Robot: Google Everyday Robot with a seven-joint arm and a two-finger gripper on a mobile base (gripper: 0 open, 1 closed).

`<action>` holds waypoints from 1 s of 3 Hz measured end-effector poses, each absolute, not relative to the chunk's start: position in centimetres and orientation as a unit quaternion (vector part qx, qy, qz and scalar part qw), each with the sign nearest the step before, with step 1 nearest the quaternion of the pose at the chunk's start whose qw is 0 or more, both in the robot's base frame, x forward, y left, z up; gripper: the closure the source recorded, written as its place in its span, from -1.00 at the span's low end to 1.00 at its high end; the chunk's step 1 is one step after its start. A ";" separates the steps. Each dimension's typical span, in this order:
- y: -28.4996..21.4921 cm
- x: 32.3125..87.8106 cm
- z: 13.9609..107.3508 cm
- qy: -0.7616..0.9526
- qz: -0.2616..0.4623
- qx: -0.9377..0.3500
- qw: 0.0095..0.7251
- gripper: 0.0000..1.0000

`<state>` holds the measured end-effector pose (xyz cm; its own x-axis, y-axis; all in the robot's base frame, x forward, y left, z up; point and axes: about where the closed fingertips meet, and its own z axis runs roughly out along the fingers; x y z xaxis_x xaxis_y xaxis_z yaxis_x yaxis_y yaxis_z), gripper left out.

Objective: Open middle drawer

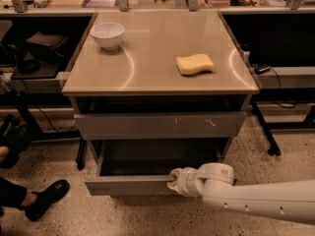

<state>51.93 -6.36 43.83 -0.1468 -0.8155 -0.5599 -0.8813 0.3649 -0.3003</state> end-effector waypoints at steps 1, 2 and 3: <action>-6.5 50.7 44.0 0.751 0.050 -0.564 0.339 1.00; -6.5 50.7 44.0 0.751 0.050 -0.564 0.339 1.00; -7.4 51.2 44.1 0.763 0.041 -0.548 0.339 1.00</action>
Offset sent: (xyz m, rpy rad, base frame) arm -0.2628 -0.0253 0.0194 0.0659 -0.0420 0.0979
